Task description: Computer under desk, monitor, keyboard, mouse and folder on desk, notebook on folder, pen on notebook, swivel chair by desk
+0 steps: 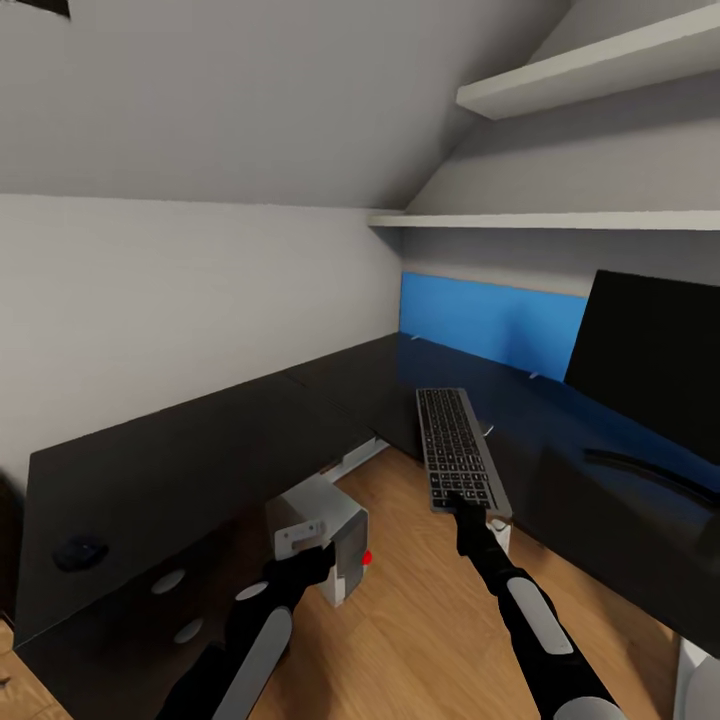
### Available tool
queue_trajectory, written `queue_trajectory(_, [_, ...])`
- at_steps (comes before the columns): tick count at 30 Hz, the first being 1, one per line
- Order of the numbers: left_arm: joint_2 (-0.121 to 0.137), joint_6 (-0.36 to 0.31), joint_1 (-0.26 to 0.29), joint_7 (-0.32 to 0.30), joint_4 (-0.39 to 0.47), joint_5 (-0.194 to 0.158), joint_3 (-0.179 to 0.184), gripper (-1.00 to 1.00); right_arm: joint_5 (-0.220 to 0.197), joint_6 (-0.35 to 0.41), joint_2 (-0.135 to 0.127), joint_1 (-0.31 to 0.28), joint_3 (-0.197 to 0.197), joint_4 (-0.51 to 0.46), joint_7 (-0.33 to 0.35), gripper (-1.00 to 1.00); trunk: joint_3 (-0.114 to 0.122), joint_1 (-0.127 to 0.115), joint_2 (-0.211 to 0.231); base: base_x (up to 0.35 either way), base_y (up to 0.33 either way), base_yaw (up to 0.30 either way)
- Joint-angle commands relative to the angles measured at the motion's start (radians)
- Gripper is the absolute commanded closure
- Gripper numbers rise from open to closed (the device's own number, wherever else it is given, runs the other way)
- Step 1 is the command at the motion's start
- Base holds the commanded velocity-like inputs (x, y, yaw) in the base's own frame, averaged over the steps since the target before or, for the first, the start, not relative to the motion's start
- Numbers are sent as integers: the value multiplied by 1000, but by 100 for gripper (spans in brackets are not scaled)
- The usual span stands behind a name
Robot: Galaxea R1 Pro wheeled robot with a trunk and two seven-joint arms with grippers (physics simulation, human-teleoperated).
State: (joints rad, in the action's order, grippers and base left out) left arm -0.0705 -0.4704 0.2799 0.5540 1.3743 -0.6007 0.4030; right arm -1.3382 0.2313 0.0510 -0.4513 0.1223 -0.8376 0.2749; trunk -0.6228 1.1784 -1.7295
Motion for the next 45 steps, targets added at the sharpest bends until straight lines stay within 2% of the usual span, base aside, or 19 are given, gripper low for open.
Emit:
queue_trajectory(1, [0, -1, 1, 9, -11, -8, 2, -100, -7, 10, 1, 0, 5, -4, 0, 100, 2, -4, 7, 0, 0, 0])
queue_trajectory(6, [6, 10, -2, 13, -98, 0, 3, -100, -6, 11, -1, 0, 5, -29, -5, 100, 18, -23, 42, 0, 0, 0])
queue_trajectory(8, [21, 12, -27, 12, -119, 1, 3, -100, -7, 11, -2, 0, 5, -39, -7, 100, 24, -31, 56, 0, 0, 0])
queue_trajectory(12, [33, 31, -80, 11, -130, 3, 3, -100, -7, 12, -3, 9, 5, -73, -8, 100, 37, -46, 84, 0, 0, 0])
queue_trajectory(18, [63, 152, -174, 8, -134, 4, 4, -100, -7, 17, -3, 49, 5, -159, -57, 100, 55, -69, 126, 0, 0, 0])
queue_trajectory(22, [90, 189, -245, 6, -134, 5, 5, -100, -8, 27, -1, 80, 5, -223, -109, 100, 68, -85, 154, 0, 0, 0])
queue_trajectory(25, [103, 245, -290, 4, -133, 5, 6, -100, -9, 32, 0, 86, 4, -234, -122, 100, 77, -96, 175, 0, 0, 0])
queue_trajectory(26, [120, 299, -324, 3, -133, 5, 13, -100, -8, 44, -2, 88, 3, -241, -125, 100, 81, -100, 182, 0, 0, 0])
queue_trajectory(28, [135, 325, -342, 3, -135, 4, 36, -100, -8, 81, -2, 91, 3, -248, -125, 100, 87, -108, 196, 0, 0, 0])
queue_trajectory(30, [161, 344, -355, 4, -143, 2, 71, -100, -7, 106, -1, 93, 2, -252, -126, 100, 93, -115, 210, 0, 0, 0])
queue_trajectory(33, [173, 354, -360, 9, -172, 2, 87, -100, -7, 118, 3, 95, 1, -253, -130, 100, 96, -119, 217, 0, 0, 15])
queue_trajectory(36, [176, 387, -361, 8, -187, 2, 91, -100, -4, 120, 4, 95, -2, -252, -130, 100, 96, -119, 217, 0, 0, 121])
queue_trajectory(40, [177, 460, -361, 6, -219, 1, 92, -100, -3, 120, 6, 95, -29, -249, -131, 100, 98, -119, 217, 0, 0, 206])
queue_trajectory(45, [178, 473, -361, 7, -233, 0, 92, -100, -3, 121, 7, 95, -58, -247, -150, 100, 100, -119, 217, 0, 0, 227])
